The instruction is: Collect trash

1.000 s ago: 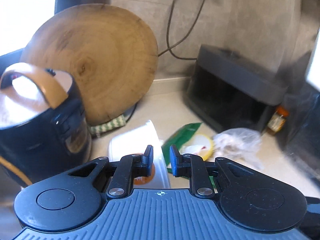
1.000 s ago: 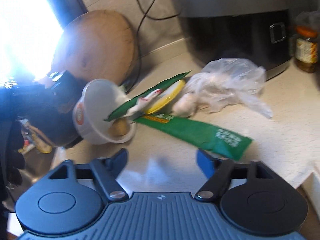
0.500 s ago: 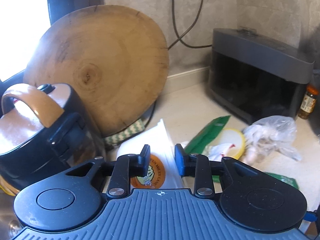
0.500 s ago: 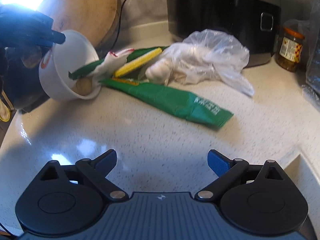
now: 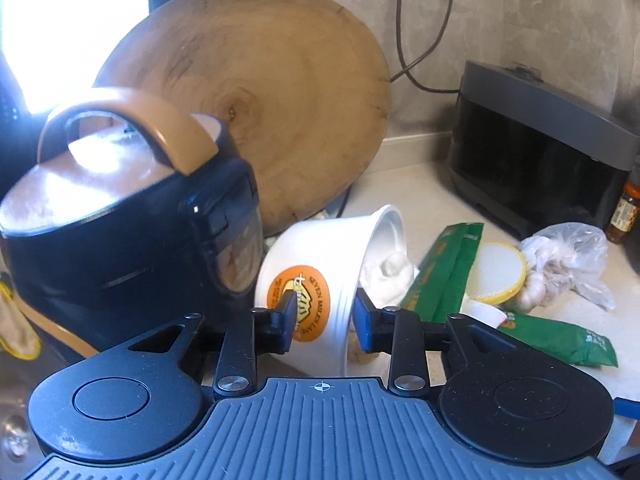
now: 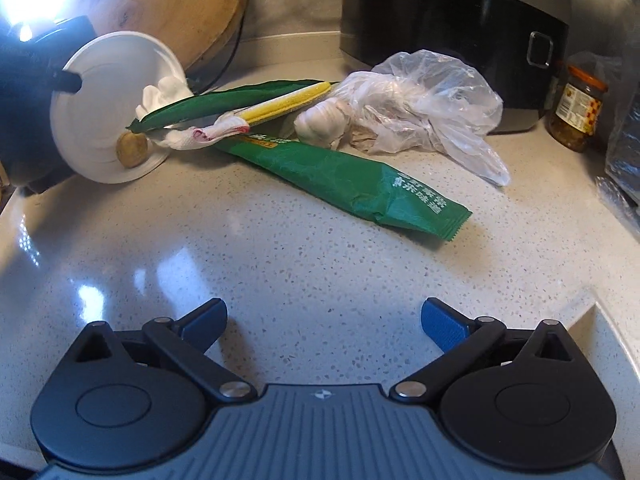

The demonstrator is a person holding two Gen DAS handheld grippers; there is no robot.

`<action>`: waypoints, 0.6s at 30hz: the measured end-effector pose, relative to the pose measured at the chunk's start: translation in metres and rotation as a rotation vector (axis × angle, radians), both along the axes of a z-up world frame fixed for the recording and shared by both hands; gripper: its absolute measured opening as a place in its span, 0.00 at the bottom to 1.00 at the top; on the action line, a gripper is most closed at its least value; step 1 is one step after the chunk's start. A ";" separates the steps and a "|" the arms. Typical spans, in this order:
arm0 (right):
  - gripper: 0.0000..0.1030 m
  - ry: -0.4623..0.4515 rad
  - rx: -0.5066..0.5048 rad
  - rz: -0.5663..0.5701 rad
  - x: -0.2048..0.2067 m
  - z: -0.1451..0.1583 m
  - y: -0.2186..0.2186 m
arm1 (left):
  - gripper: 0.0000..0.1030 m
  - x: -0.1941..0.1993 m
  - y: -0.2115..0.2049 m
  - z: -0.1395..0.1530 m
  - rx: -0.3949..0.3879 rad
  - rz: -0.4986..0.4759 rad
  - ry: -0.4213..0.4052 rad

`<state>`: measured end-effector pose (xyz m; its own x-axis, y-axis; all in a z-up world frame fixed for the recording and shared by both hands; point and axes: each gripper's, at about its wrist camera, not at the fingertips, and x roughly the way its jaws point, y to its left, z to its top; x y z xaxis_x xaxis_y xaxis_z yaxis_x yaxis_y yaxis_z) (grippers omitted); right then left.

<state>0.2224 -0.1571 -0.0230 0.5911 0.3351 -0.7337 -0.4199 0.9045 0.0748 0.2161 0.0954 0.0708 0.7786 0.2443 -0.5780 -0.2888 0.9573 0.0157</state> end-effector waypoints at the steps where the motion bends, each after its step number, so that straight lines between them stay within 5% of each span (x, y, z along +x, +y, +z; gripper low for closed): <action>1: 1.00 0.008 -0.004 -0.008 0.001 0.001 -0.001 | 0.32 -0.002 0.001 -0.003 0.000 -0.001 0.001; 4: 1.00 0.017 -0.018 -0.007 0.004 0.002 -0.001 | 0.25 -0.011 0.005 -0.010 -0.024 0.000 0.009; 8: 0.96 0.051 -0.002 0.073 0.009 0.011 0.007 | 0.19 -0.031 0.022 -0.021 -0.180 0.039 0.010; 11: 0.85 -0.050 0.094 0.165 0.001 0.033 0.029 | 0.18 -0.045 0.029 -0.025 -0.237 0.038 0.008; 13: 0.69 -0.136 0.126 0.261 -0.006 0.047 0.057 | 0.18 -0.052 0.033 -0.025 -0.270 0.035 0.007; 18: 0.48 -0.279 0.100 0.446 -0.009 0.050 0.133 | 0.18 -0.064 0.044 -0.020 -0.299 0.046 -0.007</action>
<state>0.2133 -0.0244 0.0270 0.5431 0.6586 -0.5209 -0.7783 0.6276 -0.0180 0.1521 0.1393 0.0505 0.7750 0.0995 -0.6240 -0.3311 0.9051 -0.2669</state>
